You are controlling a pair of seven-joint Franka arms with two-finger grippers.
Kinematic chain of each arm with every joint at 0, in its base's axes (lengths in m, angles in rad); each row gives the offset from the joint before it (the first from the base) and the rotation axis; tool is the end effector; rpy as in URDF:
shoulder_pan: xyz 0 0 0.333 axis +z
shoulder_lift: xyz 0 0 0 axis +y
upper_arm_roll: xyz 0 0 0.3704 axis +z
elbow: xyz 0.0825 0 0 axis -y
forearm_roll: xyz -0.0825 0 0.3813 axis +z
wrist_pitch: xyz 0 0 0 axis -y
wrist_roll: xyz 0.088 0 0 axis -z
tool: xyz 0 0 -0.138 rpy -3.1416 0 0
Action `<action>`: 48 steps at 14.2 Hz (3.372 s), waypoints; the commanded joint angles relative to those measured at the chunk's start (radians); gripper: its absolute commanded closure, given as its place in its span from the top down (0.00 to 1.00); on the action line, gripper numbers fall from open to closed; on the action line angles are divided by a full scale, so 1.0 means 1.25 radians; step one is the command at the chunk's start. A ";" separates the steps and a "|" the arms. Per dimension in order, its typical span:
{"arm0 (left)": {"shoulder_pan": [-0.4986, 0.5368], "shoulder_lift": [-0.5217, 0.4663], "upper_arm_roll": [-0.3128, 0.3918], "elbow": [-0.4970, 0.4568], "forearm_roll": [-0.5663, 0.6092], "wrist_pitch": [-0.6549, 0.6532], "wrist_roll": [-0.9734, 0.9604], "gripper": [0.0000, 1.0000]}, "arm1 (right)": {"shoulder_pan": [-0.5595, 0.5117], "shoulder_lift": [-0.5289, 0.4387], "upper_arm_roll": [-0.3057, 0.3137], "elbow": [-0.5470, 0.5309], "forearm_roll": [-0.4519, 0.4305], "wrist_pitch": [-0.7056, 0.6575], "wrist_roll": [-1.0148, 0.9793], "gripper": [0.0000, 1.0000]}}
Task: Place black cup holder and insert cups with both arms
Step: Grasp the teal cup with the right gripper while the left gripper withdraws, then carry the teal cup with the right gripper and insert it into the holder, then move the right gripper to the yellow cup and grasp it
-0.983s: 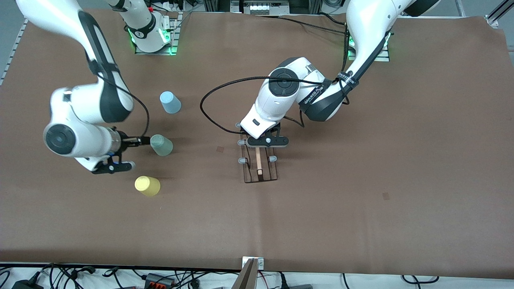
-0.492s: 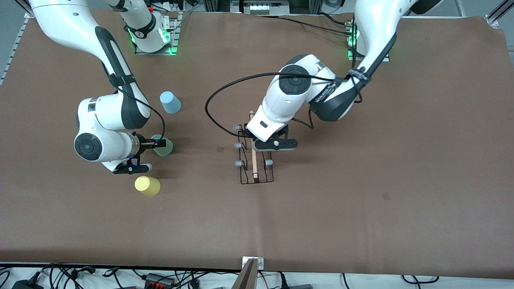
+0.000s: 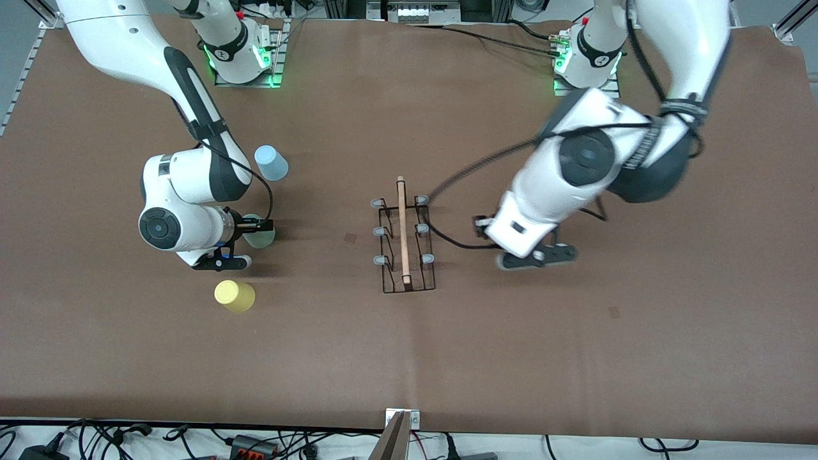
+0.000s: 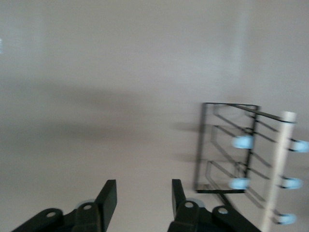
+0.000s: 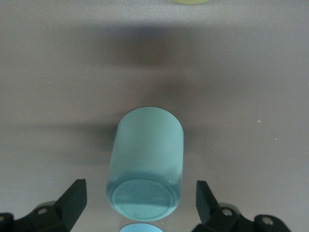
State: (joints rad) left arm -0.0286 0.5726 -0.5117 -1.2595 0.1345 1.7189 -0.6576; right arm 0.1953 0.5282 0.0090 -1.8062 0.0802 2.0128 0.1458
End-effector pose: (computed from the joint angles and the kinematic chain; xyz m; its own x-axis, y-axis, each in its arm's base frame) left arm 0.6707 -0.2790 0.4693 0.9812 0.1512 -0.1203 0.1613 -0.9837 0.0792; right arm 0.6160 0.1344 0.2488 0.9463 0.0139 -0.3229 0.0093 -0.9998 -0.0156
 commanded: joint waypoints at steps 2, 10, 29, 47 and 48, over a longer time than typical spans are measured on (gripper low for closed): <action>0.111 -0.049 -0.008 -0.001 -0.020 -0.116 0.176 0.66 | 0.002 -0.013 -0.005 -0.022 0.014 0.004 0.010 0.66; 0.087 -0.257 0.255 -0.061 -0.051 -0.181 0.273 1.00 | 0.035 -0.024 0.003 0.248 0.051 -0.274 0.059 0.16; 0.083 -0.481 0.385 -0.331 -0.086 -0.130 0.510 1.00 | 0.325 0.072 0.003 0.402 0.180 -0.247 0.291 0.19; 0.153 -0.458 0.333 -0.278 -0.141 -0.171 0.494 1.00 | 0.044 0.116 -0.099 0.439 -0.010 -0.140 0.173 1.00; 0.153 -0.456 0.333 -0.277 -0.141 -0.171 0.494 1.00 | 0.032 0.128 -0.099 0.437 -0.025 -0.096 0.169 1.00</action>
State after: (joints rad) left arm 0.1465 -0.0014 -0.0797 -1.6243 -0.0501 1.5247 -0.0436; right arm 0.2387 0.6665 -0.1234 -1.2637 0.0877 1.8264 0.3613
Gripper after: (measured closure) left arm 0.000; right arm 0.000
